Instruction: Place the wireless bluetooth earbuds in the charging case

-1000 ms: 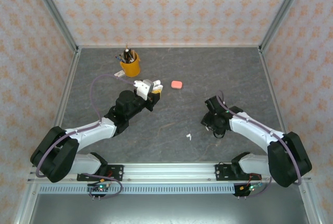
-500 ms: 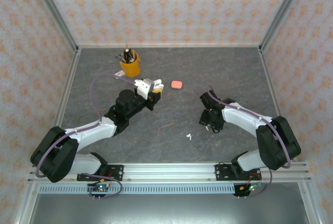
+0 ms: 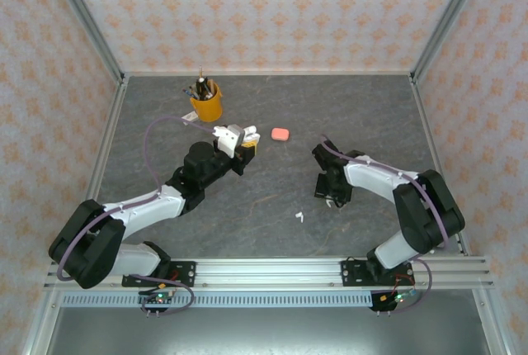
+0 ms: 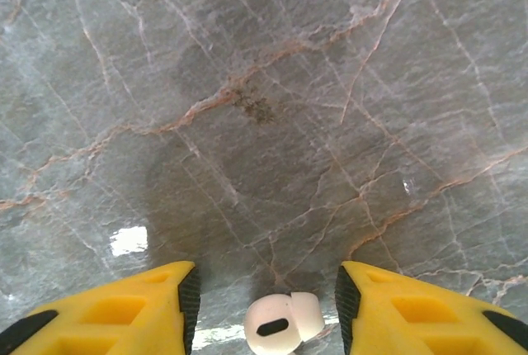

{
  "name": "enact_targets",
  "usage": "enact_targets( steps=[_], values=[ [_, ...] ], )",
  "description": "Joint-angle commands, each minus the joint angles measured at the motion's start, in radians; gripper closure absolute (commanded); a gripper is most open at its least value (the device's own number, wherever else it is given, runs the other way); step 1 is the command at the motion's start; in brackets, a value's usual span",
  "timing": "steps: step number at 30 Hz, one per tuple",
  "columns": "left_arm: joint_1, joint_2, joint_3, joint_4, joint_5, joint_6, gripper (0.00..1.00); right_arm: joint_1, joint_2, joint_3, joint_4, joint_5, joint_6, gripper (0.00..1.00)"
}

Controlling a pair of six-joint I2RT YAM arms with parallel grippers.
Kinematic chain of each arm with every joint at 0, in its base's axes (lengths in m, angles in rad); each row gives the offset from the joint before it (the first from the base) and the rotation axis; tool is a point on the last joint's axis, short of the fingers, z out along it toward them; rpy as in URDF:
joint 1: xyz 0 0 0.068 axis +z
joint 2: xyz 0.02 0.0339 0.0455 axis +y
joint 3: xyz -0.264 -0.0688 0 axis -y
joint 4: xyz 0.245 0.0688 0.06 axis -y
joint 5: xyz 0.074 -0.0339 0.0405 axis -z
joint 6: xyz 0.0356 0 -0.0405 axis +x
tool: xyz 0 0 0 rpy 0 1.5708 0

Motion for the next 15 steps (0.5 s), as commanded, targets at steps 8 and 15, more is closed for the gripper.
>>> enact_targets(
  steps=[8,15],
  values=[
    [-0.006,0.015,0.039,0.048,0.015,-0.003,1.0,0.013,0.012,0.008,-0.033,0.013,-0.015,0.54],
    [-0.005,0.012,0.04,0.046,0.015,-0.004,1.0,0.015,0.001,-0.002,-0.033,-0.001,-0.01,0.55]
  ],
)
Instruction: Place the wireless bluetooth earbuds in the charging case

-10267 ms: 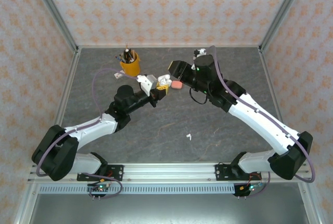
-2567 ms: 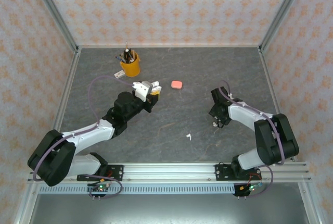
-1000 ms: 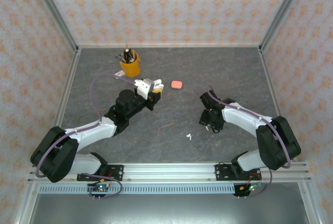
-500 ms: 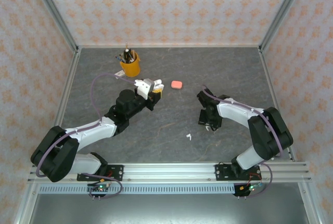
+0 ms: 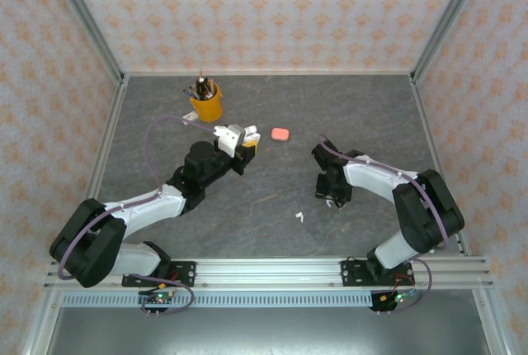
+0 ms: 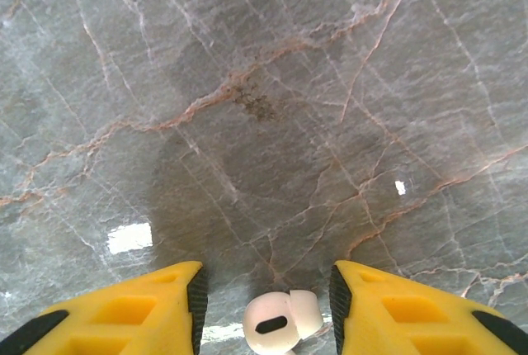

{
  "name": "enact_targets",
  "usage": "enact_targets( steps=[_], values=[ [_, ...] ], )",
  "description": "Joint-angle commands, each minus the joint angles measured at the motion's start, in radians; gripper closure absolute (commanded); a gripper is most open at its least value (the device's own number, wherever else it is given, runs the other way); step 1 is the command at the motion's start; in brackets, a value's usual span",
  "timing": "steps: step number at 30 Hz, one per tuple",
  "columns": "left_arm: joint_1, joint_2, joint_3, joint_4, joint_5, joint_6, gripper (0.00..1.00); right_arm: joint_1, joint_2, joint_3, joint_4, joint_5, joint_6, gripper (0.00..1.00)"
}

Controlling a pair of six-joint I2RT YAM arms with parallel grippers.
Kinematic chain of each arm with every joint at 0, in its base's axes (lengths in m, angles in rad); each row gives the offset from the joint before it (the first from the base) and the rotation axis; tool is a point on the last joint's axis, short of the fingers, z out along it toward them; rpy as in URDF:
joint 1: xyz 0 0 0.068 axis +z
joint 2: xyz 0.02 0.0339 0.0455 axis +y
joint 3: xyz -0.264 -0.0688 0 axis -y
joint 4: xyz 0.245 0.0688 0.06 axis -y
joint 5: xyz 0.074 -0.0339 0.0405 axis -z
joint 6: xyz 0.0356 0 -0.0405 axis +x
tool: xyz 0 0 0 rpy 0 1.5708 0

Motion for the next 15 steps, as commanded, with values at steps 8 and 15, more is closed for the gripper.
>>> enact_targets(
  steps=[8,15],
  values=[
    [-0.007,0.004,0.038,0.046,0.018,-0.006,1.0,0.01,-0.028,-0.018,-0.036,-0.006,0.002,0.56],
    [-0.008,0.003,0.043,0.042,0.02,-0.008,1.0,0.01,-0.034,-0.022,-0.038,-0.004,0.005,0.57]
  ],
)
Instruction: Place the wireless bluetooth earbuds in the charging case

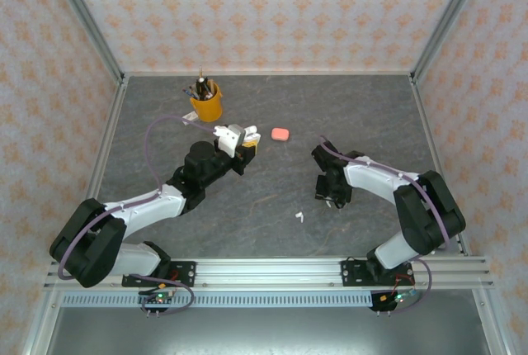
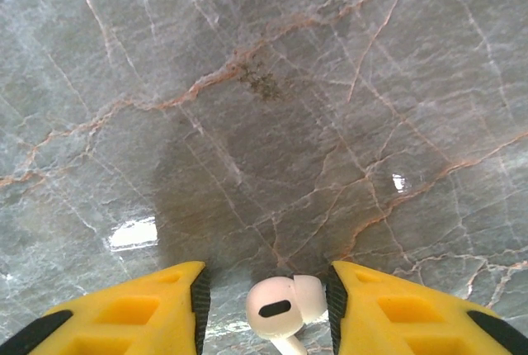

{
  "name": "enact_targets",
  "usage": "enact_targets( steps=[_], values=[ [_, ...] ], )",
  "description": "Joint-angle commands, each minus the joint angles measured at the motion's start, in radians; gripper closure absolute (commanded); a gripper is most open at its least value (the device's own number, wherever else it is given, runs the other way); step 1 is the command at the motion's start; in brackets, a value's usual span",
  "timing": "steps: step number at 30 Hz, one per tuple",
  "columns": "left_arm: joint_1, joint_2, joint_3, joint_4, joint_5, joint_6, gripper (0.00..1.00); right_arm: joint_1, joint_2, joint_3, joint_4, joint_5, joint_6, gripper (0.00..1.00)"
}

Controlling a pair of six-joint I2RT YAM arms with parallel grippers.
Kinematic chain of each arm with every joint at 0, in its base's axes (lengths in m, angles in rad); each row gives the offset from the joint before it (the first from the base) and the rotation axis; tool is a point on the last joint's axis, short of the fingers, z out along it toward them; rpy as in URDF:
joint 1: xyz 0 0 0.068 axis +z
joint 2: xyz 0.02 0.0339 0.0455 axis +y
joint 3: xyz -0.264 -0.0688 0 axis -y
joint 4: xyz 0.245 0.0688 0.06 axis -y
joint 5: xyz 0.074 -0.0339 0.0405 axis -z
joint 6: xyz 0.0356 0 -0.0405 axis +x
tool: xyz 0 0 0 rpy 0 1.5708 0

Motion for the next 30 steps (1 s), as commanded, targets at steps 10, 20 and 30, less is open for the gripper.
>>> enact_targets(
  steps=[10,20,30],
  values=[
    [-0.008,-0.002,0.045,0.033,0.017,-0.004,1.0,0.005,0.027,-0.003,-0.017,0.038,-0.002,0.59],
    [-0.007,-0.002,0.045,0.029,0.026,0.004,1.0,0.005,0.068,0.004,0.006,0.051,0.0,0.62],
    [-0.007,-0.002,0.047,0.029,0.037,0.005,1.0,0.005,0.081,0.011,0.008,0.062,-0.007,0.68]
  ],
)
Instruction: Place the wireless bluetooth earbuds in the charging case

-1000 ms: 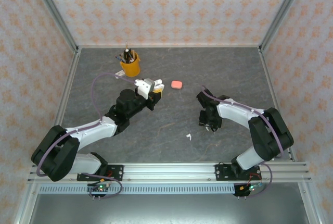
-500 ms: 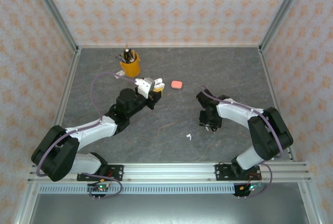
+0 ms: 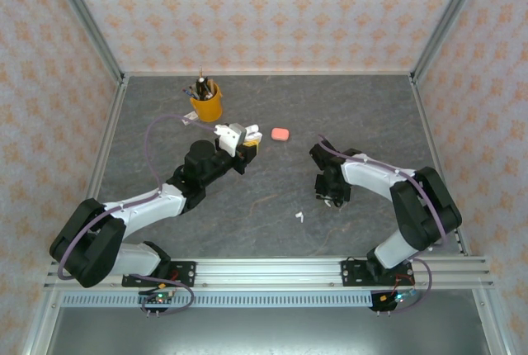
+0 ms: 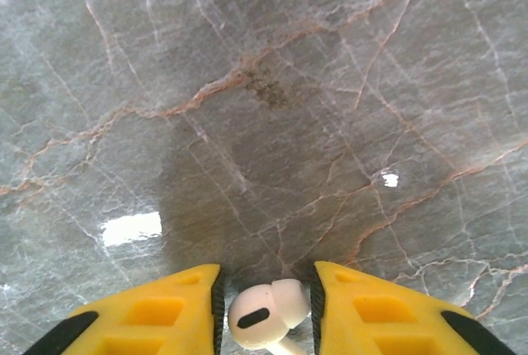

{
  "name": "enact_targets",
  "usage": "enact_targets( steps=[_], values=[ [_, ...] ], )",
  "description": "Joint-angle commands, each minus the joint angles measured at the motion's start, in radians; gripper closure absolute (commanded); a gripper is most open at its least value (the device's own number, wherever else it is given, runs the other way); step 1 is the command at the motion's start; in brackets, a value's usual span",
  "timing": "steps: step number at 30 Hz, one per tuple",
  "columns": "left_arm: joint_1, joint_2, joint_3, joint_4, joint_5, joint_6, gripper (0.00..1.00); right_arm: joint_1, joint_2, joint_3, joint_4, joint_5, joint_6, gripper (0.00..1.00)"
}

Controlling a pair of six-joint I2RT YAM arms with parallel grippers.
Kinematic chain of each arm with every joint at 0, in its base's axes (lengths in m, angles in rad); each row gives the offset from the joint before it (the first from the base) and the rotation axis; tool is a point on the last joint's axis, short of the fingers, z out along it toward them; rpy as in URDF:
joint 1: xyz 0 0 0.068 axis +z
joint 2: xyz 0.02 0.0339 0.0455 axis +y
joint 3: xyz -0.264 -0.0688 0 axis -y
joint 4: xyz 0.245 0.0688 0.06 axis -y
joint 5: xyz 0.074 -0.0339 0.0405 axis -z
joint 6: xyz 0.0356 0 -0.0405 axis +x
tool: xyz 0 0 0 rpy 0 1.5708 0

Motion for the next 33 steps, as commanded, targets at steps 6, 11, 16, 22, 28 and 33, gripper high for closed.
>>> enact_targets(
  steps=[6,11,16,22,28,33],
  values=[
    [-0.005,0.0,0.037,0.029,0.028,0.005,1.0,0.001,0.028,-0.027,0.038,0.04,-0.013,0.75],
    [-0.006,-0.002,0.039,0.028,0.03,0.004,1.0,0.001,0.01,-0.032,0.044,0.027,-0.018,0.76],
    [-0.005,-0.002,0.04,0.029,0.031,0.002,1.0,0.001,-0.012,-0.032,0.043,0.016,-0.006,0.76],
    [-0.006,-0.002,0.04,0.028,0.036,0.002,1.0,0.001,-0.063,-0.025,0.046,-0.001,0.025,0.76],
    [-0.006,-0.002,0.04,0.025,0.04,0.004,1.0,0.001,-0.086,-0.023,0.05,0.008,0.045,0.77],
    [-0.007,0.005,0.042,0.029,0.041,-0.002,1.0,0.002,-0.061,-0.025,0.064,0.014,0.057,0.77]
  ],
)
